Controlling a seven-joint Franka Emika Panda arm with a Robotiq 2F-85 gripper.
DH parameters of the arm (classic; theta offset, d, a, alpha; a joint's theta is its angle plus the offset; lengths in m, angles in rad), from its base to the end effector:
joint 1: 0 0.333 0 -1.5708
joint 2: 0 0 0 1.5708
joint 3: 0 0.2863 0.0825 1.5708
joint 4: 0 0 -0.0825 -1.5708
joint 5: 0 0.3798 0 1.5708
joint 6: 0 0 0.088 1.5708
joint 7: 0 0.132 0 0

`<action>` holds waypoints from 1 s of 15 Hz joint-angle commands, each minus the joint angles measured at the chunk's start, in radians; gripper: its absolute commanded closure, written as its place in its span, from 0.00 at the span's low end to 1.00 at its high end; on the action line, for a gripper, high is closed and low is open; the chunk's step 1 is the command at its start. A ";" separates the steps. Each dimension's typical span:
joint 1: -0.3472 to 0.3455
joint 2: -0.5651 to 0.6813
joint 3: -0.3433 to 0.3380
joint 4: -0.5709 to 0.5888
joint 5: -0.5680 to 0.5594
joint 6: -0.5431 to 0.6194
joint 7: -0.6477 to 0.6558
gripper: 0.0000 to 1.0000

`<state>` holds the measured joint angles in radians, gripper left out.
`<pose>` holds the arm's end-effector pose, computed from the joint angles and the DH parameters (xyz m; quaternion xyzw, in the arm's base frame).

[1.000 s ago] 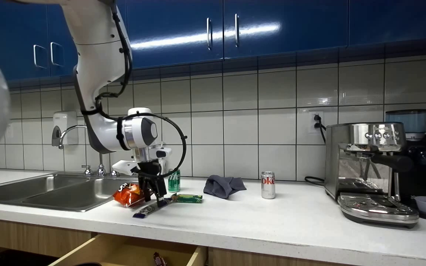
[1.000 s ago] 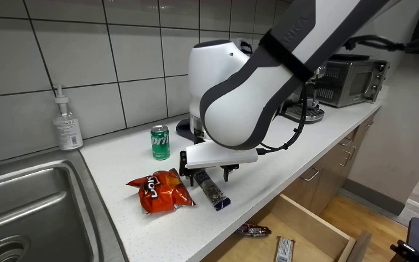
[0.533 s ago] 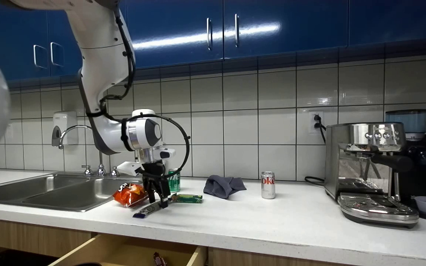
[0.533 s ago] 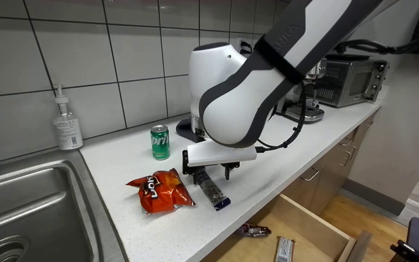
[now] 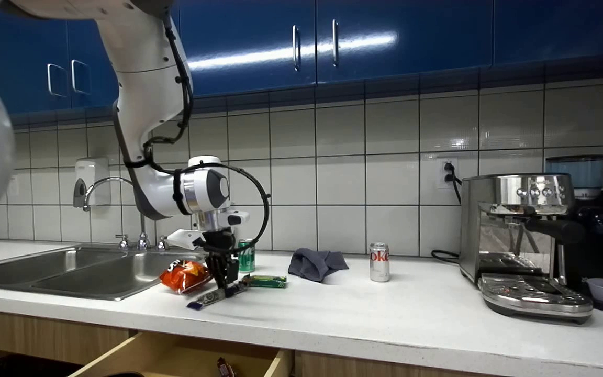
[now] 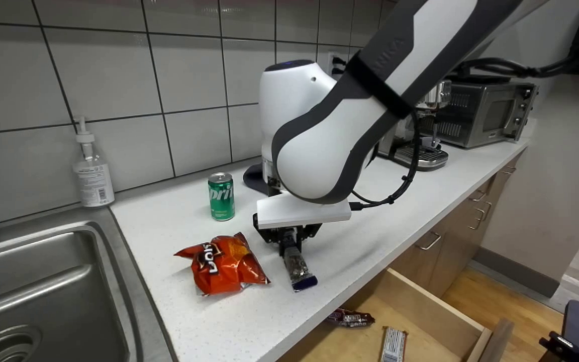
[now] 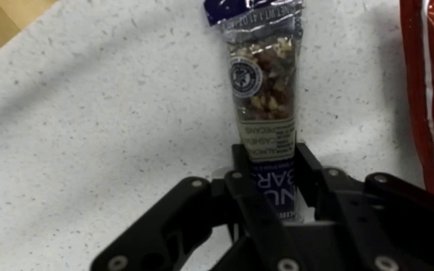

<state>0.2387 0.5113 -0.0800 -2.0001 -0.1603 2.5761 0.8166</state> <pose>0.5916 0.0945 0.1590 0.9647 -0.2534 0.0584 0.0419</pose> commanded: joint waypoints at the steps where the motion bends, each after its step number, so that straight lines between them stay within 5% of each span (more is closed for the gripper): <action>1: -0.002 -0.001 -0.005 0.018 0.013 -0.031 -0.024 0.93; 15: -0.045 -0.235 -0.042 -0.226 0.009 0.041 -0.012 0.92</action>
<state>0.2135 0.3874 -0.1202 -2.1142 -0.1577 2.5945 0.8166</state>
